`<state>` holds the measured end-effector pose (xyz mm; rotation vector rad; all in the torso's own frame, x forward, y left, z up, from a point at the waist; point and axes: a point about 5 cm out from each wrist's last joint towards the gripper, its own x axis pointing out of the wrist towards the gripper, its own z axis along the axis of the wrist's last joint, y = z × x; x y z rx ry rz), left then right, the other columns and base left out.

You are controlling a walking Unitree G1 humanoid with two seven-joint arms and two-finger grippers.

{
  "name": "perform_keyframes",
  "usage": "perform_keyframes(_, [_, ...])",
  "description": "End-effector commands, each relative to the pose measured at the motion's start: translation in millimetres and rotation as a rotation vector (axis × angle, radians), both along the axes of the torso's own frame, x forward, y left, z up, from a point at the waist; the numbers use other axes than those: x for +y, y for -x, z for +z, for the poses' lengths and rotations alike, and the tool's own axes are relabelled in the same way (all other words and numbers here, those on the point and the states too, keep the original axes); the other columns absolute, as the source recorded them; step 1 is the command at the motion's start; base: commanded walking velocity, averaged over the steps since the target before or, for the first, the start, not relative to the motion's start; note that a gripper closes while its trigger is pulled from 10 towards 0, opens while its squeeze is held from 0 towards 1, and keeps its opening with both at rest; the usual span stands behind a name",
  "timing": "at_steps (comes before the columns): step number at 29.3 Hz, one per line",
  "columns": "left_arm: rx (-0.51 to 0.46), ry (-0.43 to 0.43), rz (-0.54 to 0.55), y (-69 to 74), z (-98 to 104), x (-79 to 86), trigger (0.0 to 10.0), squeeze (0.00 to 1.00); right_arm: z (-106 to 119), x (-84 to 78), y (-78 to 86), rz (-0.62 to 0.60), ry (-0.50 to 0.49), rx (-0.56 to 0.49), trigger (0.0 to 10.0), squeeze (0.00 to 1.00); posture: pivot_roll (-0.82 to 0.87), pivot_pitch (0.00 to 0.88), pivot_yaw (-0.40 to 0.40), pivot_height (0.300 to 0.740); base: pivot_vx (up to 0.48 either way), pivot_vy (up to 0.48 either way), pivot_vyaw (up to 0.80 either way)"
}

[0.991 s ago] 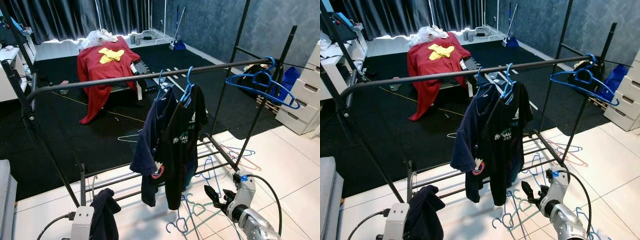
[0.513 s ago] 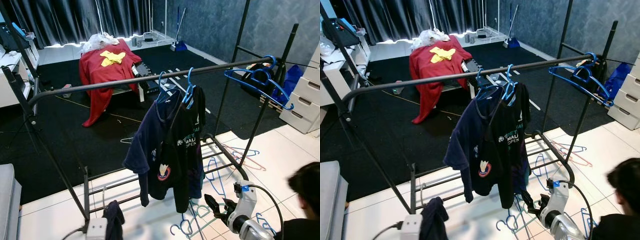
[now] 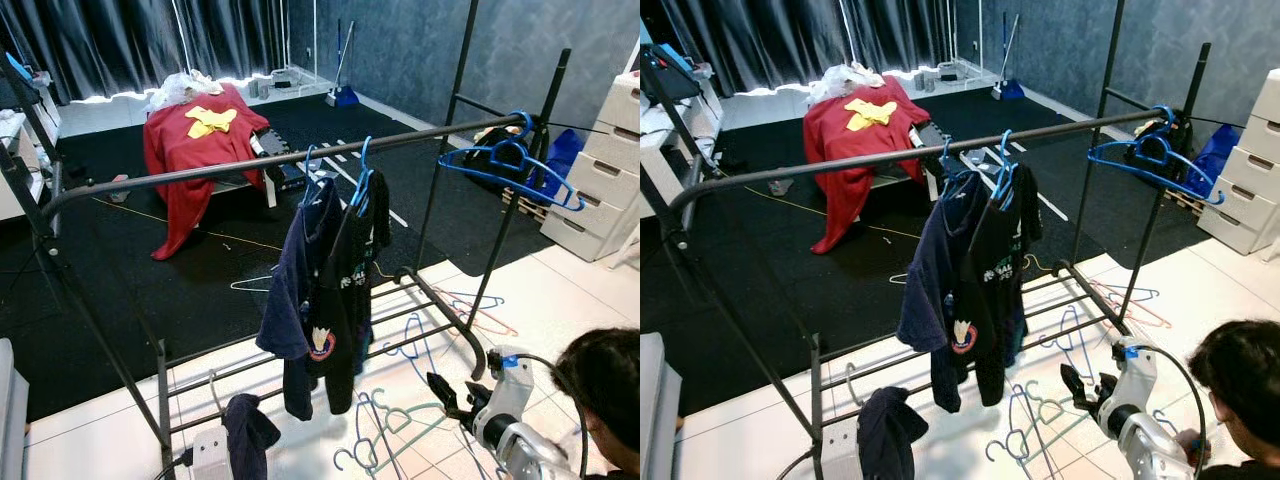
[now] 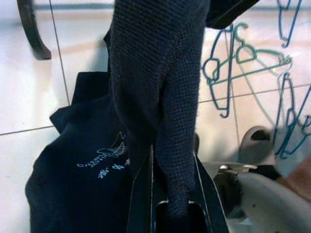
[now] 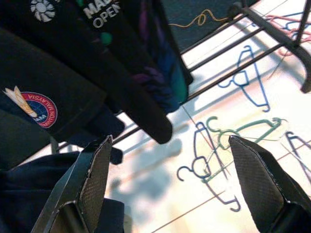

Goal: Hang hanger

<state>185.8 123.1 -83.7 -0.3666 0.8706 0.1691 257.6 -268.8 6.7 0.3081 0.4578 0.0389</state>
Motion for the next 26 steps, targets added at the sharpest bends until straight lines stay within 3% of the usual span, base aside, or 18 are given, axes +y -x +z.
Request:
perform_keyframes(1, [-0.038, 0.038, -0.001, -5.4, 4, -11.7, 10.0, 0.00, -1, -2.4, 0.8, 0.005, -0.021, 0.020, 10.0, 0.00, -0.12, 0.000, -0.026, 0.736, 0.000, 0.000, 0.00])
perform_keyframes(2, [-0.175, 0.003, 0.028, -12.9, 13, 27.3, 10.0, 0.00, -2, -6.3, 2.5, 0.008, -0.027, 0.030, 10.0, 0.00, -0.12, 0.000, -0.020, 0.736, 0.000, 0.000, 0.00])
perform_keyframes(3, [-0.175, 0.003, 0.028, -12.9, 13, 27.3, 10.0, 0.00, -2, -6.3, 2.5, 0.008, -0.027, 0.030, 10.0, 0.00, -0.12, 0.000, -0.020, 0.736, 0.000, 0.000, 0.00])
perform_keyframes(4, [-0.290, -0.033, 0.035, -15.1, 27, 61.9, 10.0, 0.00, -2, -7.7, 3.8, 0.014, -0.036, 0.037, 10.0, 0.00, -0.11, 0.000, -0.009, 0.736, 0.000, 0.000, 0.00])
perform_keyframes(5, [-0.290, -0.033, 0.035, -15.1, 27, 61.9, 10.0, 0.00, -2, -7.7, 3.8, 0.014, -0.036, 0.037, 10.0, 0.00, -0.11, 0.000, -0.009, 0.736, 0.000, 0.000, 0.00])
perform_keyframes(7, [-0.403, -0.066, 0.040, -14.8, 48, 99.2, 10.0, 0.00, -3, -2.6, 4.0, 0.047, -0.050, 0.038, 10.0, 0.00, -0.12, 0.000, 0.003, 0.736, 0.000, 0.000, 0.00])
perform_keyframes(17, [-0.433, -0.086, 0.016, -20.9, 53, 111.6, 10.0, 0.00, -6, 14.0, 1.6, 0.157, -0.036, 0.044, 10.0, 0.00, -0.12, 0.000, 0.007, 0.736, 0.000, 0.000, 0.00])
perform_keyframes(19, [-0.471, -0.090, -0.008, -23.2, 61, 115.5, 10.0, 0.00, 2, 19.1, -4.0, 0.222, -0.060, 0.002, 10.0, 0.00, -0.11, 0.000, 0.009, 0.736, 0.000, 0.000, 0.00])
perform_keyframes(20, [-0.510, -0.102, -0.057, -25.4, 72, 121.0, 10.0, 0.00, 17, 26.4, -12.6, 0.318, -0.104, -0.062, 10.0, 0.00, -0.11, 0.000, 0.012, 0.736, 0.000, 0.000, 0.00])
perform_keyframes(24, [-0.510, -0.102, -0.057, -25.4, 72, 121.0, 10.0, 0.00, 17, 26.4, -12.6, 0.318, -0.104, -0.062, 10.0, 0.00, -0.11, 0.000, 0.012, 0.736, 0.000, 0.000, 0.00])
perform_keyframes(25, [-0.534, -0.126, -0.134, -25.5, 85, 128.1, 10.0, 0.00, 32, 35.6, -18.5, 0.451, -0.135, -0.110, 10.0, 0.00, -0.11, 0.000, 0.012, 0.736, 0.000, 0.000, 0.00])
perform_keyframes(26, [-0.534, -0.126, -0.134, -25.5, 85, 128.1, 10.0, 0.00, 32, 35.6, -18.5, 0.451, -0.135, -0.110, 10.0, 0.00, -0.11, 0.000, 0.012, 0.736, 0.000, 0.000, 0.00])
